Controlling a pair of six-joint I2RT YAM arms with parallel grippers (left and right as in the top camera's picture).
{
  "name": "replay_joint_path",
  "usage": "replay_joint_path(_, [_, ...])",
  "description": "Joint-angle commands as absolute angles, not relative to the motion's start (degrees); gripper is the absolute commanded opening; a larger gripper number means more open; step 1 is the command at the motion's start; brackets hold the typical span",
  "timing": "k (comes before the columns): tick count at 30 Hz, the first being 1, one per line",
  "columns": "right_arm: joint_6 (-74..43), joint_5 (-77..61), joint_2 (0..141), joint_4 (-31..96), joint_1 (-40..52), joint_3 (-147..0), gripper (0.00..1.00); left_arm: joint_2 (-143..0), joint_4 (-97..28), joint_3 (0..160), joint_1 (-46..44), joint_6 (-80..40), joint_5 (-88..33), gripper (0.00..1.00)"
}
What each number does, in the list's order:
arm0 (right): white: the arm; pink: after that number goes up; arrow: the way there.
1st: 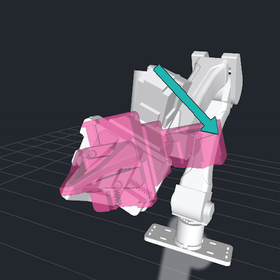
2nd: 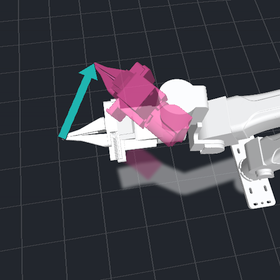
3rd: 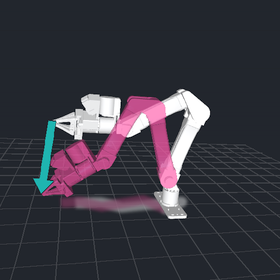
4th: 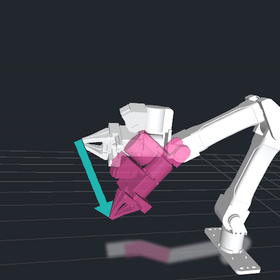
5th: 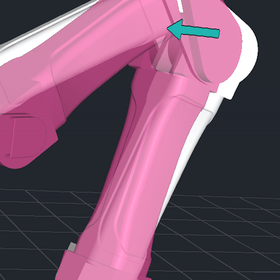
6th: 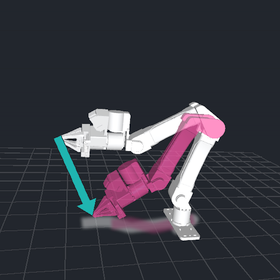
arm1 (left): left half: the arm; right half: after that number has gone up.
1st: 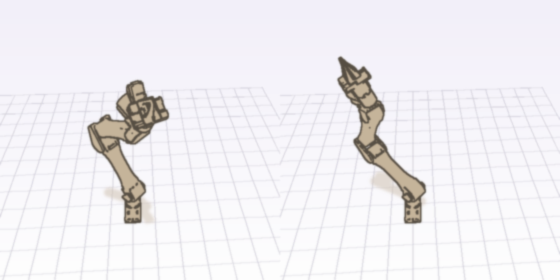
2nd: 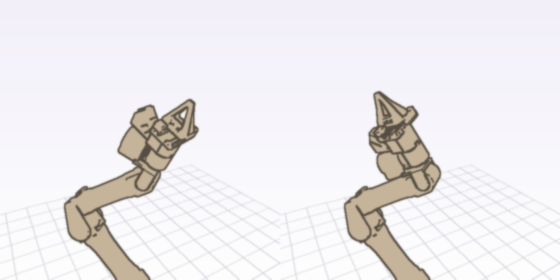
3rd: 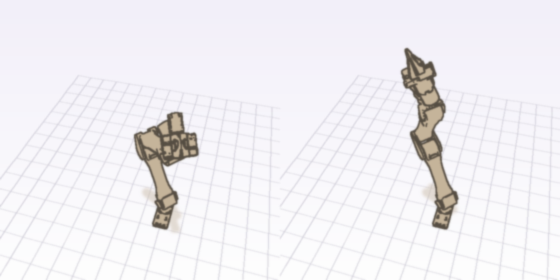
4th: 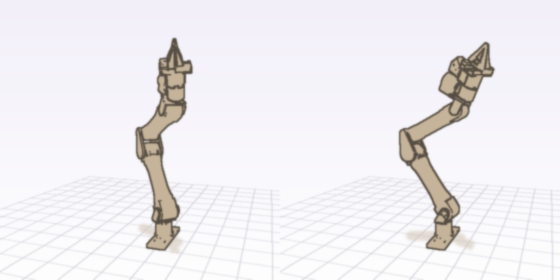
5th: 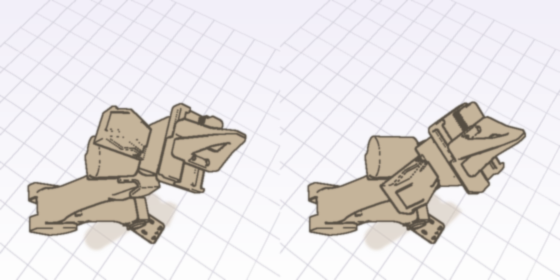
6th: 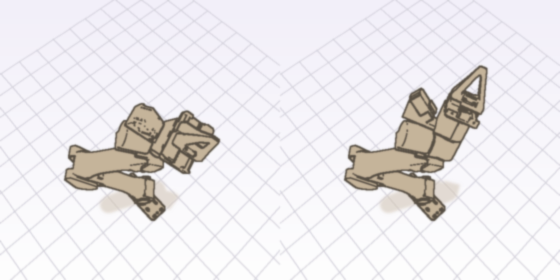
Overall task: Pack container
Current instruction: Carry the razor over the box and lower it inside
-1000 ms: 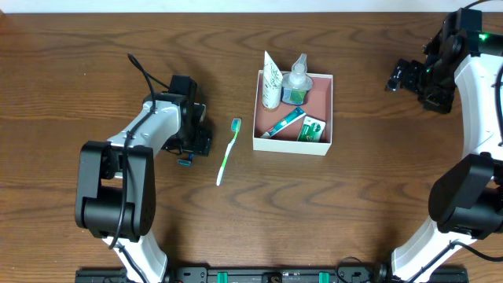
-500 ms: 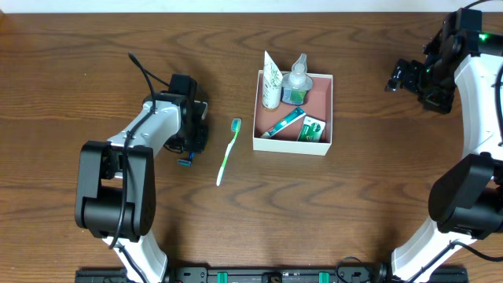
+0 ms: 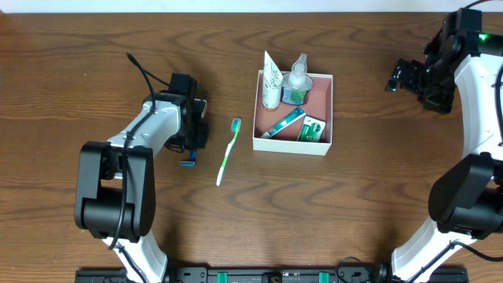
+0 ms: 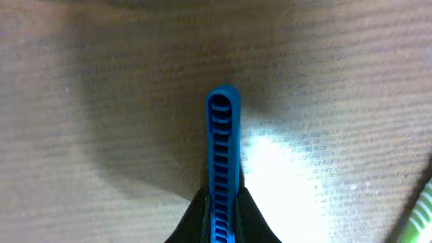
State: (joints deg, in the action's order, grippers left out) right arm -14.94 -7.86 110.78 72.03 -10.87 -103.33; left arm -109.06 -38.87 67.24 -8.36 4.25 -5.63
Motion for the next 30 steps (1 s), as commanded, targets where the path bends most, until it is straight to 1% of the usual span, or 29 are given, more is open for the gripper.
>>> replay_joint_path(1, [-15.6,-7.5,111.0,72.0,-11.2,-103.6,0.99,-105.3,-40.4,70.5,-8.2,2.1,-6.0,0.06])
replay_joint_path(9, [-15.6,-7.5,111.0,72.0,-11.2,-103.6,0.99,-91.1,-44.7,76.9,-10.2,1.6,-13.3,0.06])
replay_joint_path(13, [-15.6,-7.5,111.0,72.0,-11.2,-103.6,0.99,-82.7,-43.5,77.8,-15.8,1.6,-15.9,0.06])
replay_joint_path(17, [-15.6,-7.5,111.0,72.0,-11.2,-103.6,0.99,-78.0,-40.3,77.8,-24.1,1.7,-15.8,0.06])
replay_joint_path(21, [-15.6,-7.5,111.0,72.0,-11.2,-103.6,0.99,-78.6,-35.3,77.8,-31.0,1.7,-15.8,0.06])
replay_joint_path(23, [-15.6,-7.5,111.0,72.0,-11.2,-103.6,0.99,-80.0,-33.2,77.8,-33.1,1.7,-15.8,0.06])
replay_joint_path(30, [-15.6,-7.5,111.0,72.0,-11.2,-103.6,0.99,-88.8,-25.9,77.8,-36.4,1.6,-15.8,0.06])
